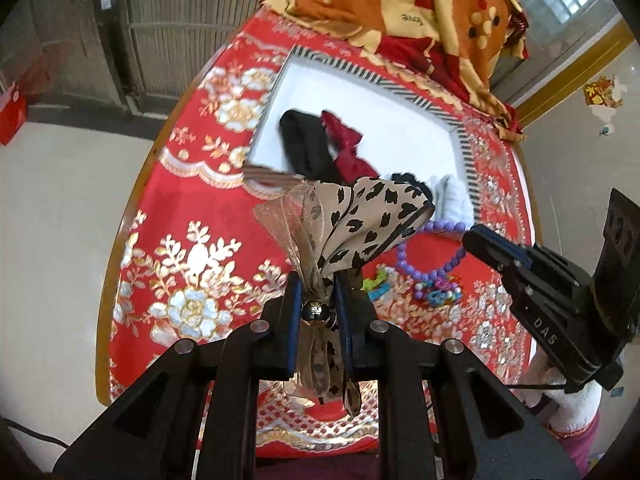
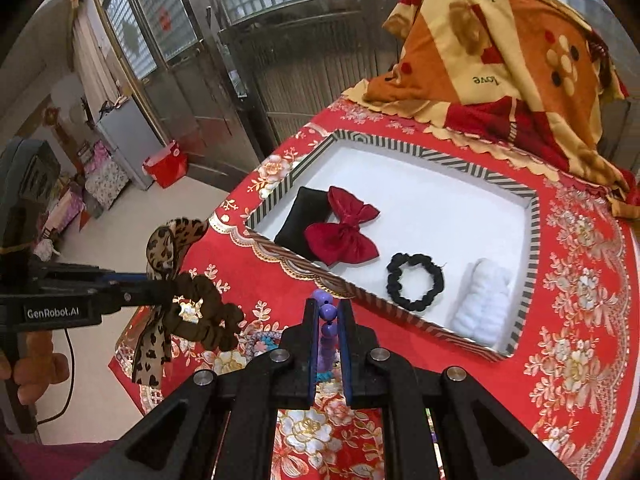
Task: Organize jewelry
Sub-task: 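Lower the leopard-print bow scrunchie into the tray with the left tool while the right tool lowers the purple bracelet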
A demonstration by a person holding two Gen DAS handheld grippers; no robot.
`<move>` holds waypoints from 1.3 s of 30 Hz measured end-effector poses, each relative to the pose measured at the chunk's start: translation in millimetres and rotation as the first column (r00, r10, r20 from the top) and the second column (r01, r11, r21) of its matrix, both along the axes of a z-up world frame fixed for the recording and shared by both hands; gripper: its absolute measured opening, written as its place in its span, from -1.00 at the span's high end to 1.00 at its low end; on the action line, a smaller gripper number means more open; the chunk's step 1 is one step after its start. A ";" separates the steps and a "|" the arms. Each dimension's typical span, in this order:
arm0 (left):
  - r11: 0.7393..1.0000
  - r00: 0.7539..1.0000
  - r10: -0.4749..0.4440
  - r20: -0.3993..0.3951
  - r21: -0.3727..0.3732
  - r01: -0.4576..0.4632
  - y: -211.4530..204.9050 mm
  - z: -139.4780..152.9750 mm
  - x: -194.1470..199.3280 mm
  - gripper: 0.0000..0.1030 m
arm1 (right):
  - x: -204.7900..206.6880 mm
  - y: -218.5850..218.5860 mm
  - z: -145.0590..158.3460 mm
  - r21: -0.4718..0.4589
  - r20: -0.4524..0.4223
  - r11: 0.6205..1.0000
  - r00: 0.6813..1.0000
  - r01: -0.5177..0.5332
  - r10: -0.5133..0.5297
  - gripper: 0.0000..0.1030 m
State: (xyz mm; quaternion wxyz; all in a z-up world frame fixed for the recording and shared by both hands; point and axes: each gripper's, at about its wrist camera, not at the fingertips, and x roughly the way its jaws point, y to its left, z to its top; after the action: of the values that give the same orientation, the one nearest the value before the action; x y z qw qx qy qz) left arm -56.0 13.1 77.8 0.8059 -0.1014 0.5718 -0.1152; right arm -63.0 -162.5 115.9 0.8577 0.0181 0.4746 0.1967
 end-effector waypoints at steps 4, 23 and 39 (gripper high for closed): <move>1.000 0.999 -0.019 0.036 0.016 0.019 -13.5 10.0 9.4 0.71 | -1.0 -9.6 6.3 -0.006 0.012 1.000 1.000 0.017 -0.017 0.84; 0.975 0.985 -0.104 0.141 0.209 0.073 -64.9 14.3 90.2 0.71 | 45.6 -54.2 6.2 -0.023 0.011 0.993 0.993 0.116 -0.116 0.84; 0.976 0.988 -0.124 0.089 0.188 0.106 -95.9 -15.1 181.7 0.71 | 117.6 -70.1 -26.0 -0.004 -0.067 0.984 0.982 0.178 -0.178 0.83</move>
State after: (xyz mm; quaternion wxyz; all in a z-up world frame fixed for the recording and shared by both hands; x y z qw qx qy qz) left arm 125.7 -82.9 62.6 0.8313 0.0121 0.5440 -0.1136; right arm 54.6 -232.6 89.9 0.8555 0.0680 0.4992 0.1192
